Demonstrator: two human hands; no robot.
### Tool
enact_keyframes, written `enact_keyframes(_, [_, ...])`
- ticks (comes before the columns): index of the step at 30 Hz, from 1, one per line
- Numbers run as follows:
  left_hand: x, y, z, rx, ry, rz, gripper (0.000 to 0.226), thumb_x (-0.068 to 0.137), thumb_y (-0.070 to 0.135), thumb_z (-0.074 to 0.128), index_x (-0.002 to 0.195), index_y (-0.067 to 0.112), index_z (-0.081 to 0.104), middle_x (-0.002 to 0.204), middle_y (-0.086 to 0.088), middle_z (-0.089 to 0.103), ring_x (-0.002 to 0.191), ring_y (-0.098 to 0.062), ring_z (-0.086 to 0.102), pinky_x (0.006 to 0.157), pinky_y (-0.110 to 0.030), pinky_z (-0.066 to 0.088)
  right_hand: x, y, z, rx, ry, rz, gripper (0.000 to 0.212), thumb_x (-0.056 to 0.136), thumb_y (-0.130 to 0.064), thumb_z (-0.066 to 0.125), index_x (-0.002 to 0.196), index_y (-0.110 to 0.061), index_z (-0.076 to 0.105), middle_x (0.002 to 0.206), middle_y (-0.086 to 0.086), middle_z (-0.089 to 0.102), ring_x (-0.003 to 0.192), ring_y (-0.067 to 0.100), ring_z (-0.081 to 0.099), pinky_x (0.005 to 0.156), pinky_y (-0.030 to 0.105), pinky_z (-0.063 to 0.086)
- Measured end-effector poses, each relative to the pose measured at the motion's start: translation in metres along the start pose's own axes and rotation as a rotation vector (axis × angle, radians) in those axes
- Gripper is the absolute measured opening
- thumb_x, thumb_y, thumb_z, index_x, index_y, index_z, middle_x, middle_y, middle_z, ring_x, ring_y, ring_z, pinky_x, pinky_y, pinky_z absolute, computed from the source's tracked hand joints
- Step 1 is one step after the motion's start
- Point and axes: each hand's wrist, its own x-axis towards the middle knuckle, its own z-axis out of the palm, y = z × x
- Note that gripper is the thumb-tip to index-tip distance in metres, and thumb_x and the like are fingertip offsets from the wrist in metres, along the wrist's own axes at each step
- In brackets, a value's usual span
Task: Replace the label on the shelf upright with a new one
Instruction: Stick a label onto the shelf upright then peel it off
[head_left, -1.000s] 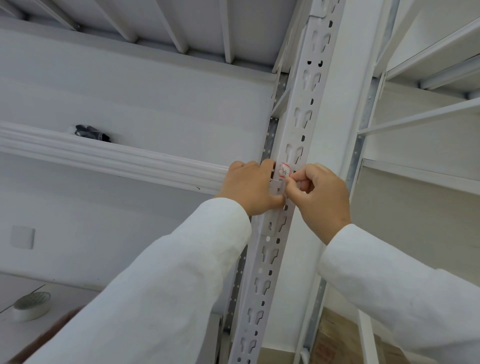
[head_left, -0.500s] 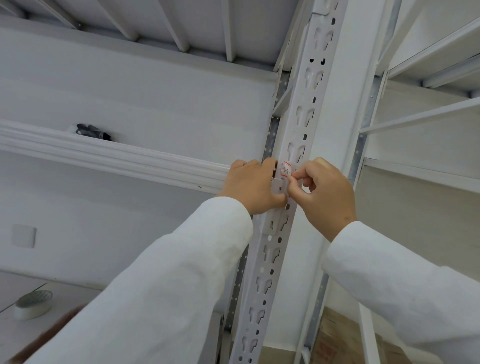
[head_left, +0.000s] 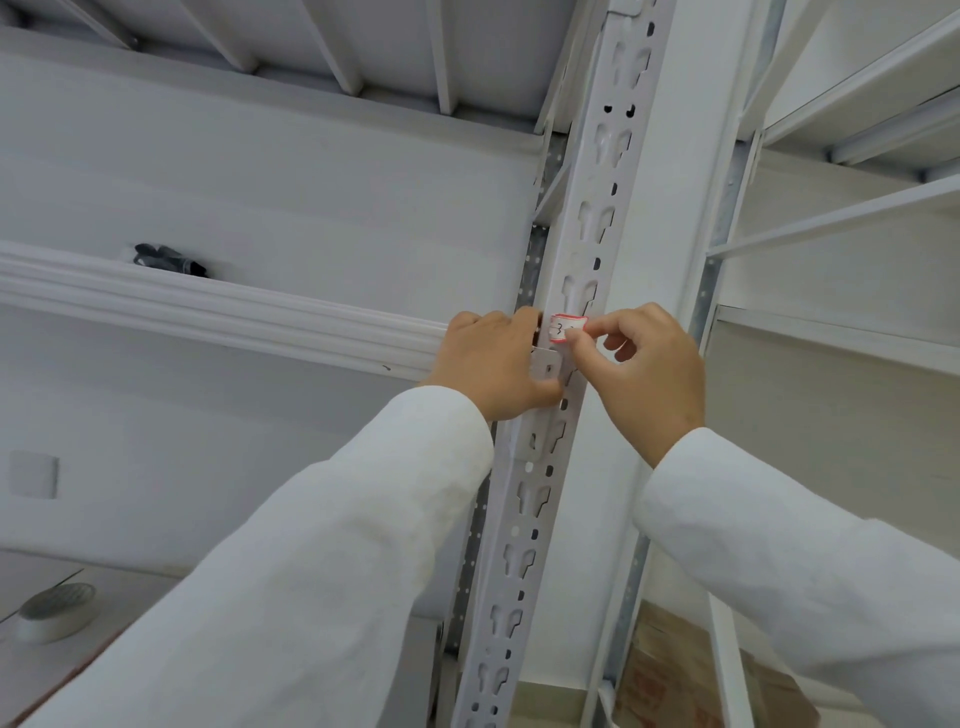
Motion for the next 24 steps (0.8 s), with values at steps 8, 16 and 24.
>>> enact_keyframes(8, [-0.001,0.000,-0.003,-0.009,-0.027,-0.010,0.036,0.080,0.046,0.055,0.098,0.019,0.041,0.086,0.000,0.054,0.081,-0.022,0.048,0.083,-0.030,0.027,0.012,0.004,-0.007,0.142,-0.005,0.186,0.010,0.081,-0.033,0.063,0.079,-0.024,0.063,0.077,-0.006,0.057,0.068,0.008,0.050,0.060,0.018,0.037])
enact_keyframes(16, [-0.001,0.002,-0.004,-0.011,-0.040,-0.023,0.037,0.079,0.046,0.056,0.098,0.019,0.040,0.084,0.000,0.052,0.081,-0.023,0.049,0.087,-0.031,0.029,0.011,0.001,-0.008,0.123,-0.058,0.142,0.004,0.079,-0.030,0.063,0.077,-0.030,0.066,0.077,-0.008,0.057,0.070,0.010,0.052,0.068,0.027,0.043])
enact_keyframes(24, [-0.001,0.002,-0.004,-0.003,-0.028,-0.019,0.042,0.078,0.048,0.056,0.106,0.018,0.047,0.091,0.001,0.057,0.086,-0.021,0.050,0.087,-0.032,0.030,0.014,-0.009,-0.004,0.062,-0.102,0.159,0.006,0.080,-0.026,0.060,0.077,-0.025,0.065,0.074,-0.010,0.059,0.069,0.009,0.053,0.063,0.025,0.040])
